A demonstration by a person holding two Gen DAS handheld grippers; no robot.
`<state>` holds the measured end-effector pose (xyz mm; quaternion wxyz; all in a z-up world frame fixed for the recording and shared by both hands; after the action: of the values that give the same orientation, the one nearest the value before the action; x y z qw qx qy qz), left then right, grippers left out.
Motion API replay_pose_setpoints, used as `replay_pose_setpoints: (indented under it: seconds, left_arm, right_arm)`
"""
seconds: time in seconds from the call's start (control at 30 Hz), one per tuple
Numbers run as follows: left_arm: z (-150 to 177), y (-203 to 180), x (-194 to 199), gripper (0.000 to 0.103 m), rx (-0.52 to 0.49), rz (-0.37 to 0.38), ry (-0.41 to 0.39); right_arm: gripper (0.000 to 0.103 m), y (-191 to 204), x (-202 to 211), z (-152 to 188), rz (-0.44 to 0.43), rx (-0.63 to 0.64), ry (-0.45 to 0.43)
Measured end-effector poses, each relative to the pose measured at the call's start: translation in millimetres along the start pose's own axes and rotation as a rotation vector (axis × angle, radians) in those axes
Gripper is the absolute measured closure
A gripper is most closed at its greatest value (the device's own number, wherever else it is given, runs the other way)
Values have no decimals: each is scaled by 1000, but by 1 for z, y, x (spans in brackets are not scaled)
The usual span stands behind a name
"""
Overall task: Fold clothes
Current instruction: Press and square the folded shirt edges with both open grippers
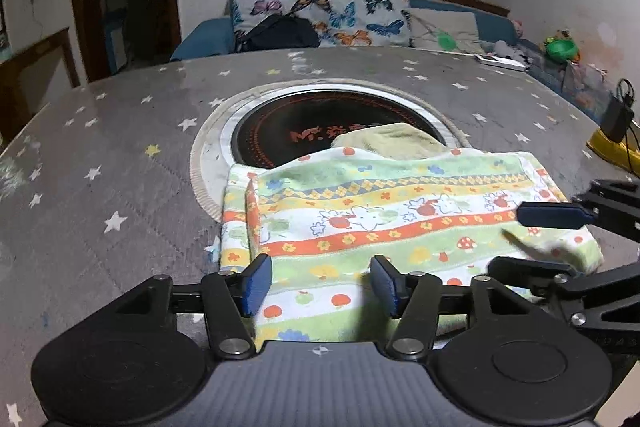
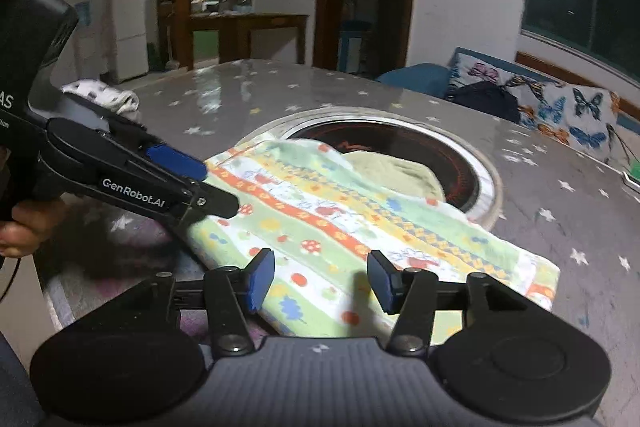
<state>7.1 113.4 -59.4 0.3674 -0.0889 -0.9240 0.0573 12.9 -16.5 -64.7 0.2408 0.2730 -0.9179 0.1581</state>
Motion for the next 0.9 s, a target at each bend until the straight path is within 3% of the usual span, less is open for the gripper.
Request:
replay_pose_setpoints:
  seconds: [0.17,0.3,0.47,0.67,0.9]
  left_arm:
    - [-1,0,5,30,58,-5,27]
    - [-4,-4,13,11,73,-22,30]
    - [-7,-12,22,3,79,-41,33]
    - [-3,-17,30,0,71,-85,43]
    - [8,-15,33,0,90,-112,64]
  right_arm:
    - [49,-11,-2,11,16,-54,39]
    - [46,-17,6,10,30,-82,31]
    - [42,-18,6,12,25,-109,63]
    - [29,-16,13,12,32,-112,68]
    - [21,-11,21,13,37,-105,67]
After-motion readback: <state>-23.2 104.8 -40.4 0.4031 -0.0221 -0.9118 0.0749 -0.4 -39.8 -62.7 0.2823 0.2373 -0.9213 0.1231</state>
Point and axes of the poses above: each gripper's, at about its wrist camera, not at the fingertips, and x roughly against the way its jaws point, y to its left, z to its underside, the point moved 10 cm from there along -x, roughly the way its jaws point, and after that the axes turned 12 degrees about z, right-handed, at the moved point
